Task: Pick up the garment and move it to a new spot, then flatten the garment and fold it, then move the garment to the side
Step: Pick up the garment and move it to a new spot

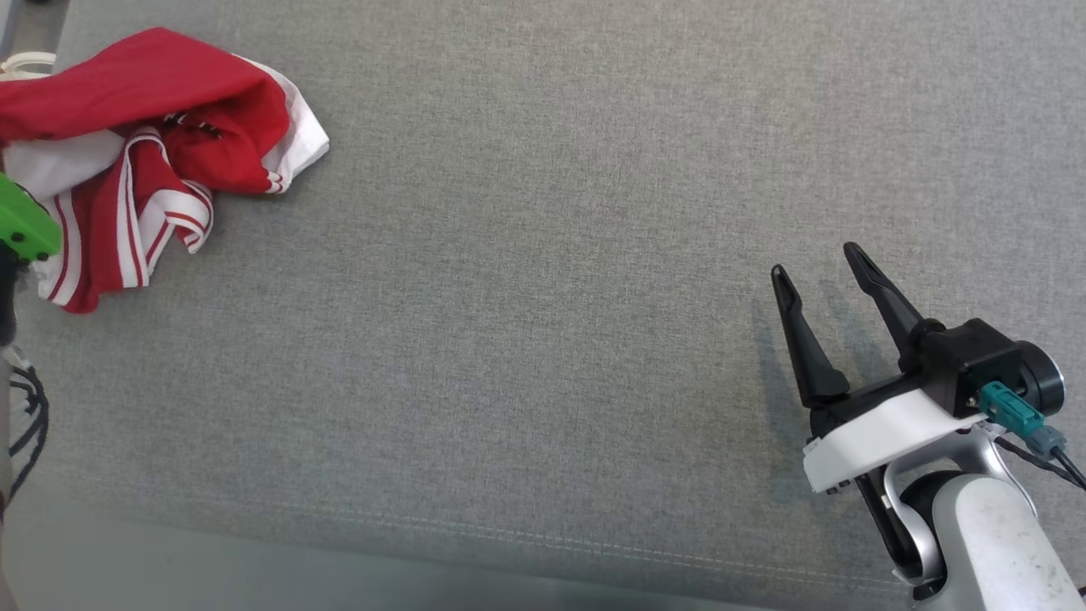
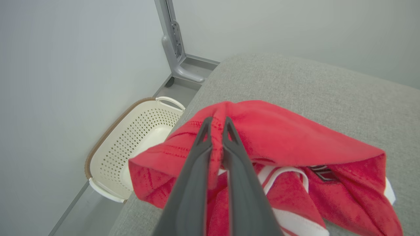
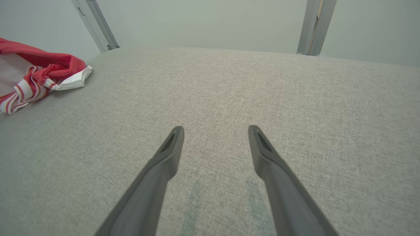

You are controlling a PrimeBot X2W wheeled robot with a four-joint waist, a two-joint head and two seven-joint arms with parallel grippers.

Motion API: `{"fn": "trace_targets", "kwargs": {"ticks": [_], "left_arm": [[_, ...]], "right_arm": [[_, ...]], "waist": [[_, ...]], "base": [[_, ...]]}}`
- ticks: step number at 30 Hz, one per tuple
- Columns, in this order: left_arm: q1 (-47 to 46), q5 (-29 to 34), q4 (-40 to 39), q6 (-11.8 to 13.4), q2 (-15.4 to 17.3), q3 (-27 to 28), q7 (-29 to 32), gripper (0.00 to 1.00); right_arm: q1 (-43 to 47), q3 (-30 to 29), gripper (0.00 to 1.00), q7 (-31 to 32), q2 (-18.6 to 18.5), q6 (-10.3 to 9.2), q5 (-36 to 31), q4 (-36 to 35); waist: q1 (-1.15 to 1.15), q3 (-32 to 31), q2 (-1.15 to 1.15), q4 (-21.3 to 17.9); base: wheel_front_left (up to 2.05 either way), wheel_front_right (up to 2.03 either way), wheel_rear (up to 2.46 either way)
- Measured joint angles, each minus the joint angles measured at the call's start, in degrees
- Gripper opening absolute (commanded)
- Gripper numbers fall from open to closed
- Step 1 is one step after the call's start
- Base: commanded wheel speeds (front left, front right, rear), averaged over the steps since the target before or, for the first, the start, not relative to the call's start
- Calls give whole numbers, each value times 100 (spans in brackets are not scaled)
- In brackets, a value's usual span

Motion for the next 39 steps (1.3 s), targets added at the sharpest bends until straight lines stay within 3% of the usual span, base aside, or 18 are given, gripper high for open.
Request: {"fn": "trace_targets", "kwargs": {"ticks": [10, 17, 24, 28, 33, 39], "left_arm": [[-260, 613, -1278, 208, 336, -416, -526, 0], [527, 829, -3139, 437, 315, -851, 40, 0], [1755, 787, -5083, 869, 42, -1284, 783, 0], [2245, 848, -6084, 1124, -120, -1614, 1084, 0], [2366, 836, -6458, 1122, -489, -2043, 1270, 0], [1980, 900, -6098, 847, -923, -2580, 1448, 0]], "right_arm": [[124, -14, 100, -304, 276, 0, 104, 352], [327, -122, 100, -448, 381, 0, 168, 476], [472, -243, 100, -541, 435, 0, 248, 481], [472, -302, 100, -626, 447, 0, 327, 492], [445, -336, 100, -773, 450, 0, 523, 599], [282, -205, 100, -981, 447, 0, 755, 730]], "waist": [[-1, -729, 0, -10], [-1, -1243, 0, -269], [-1, -1488, 0, -856], [-1, -1536, 0, -1378], [-1, -1498, 0, -1920], [-1, -1347, 0, -2565]], "base": [[0, 0, 0], [0, 0, 0], [0, 0, 0], [0, 0, 0], [0, 0, 0], [0, 0, 0]]}}
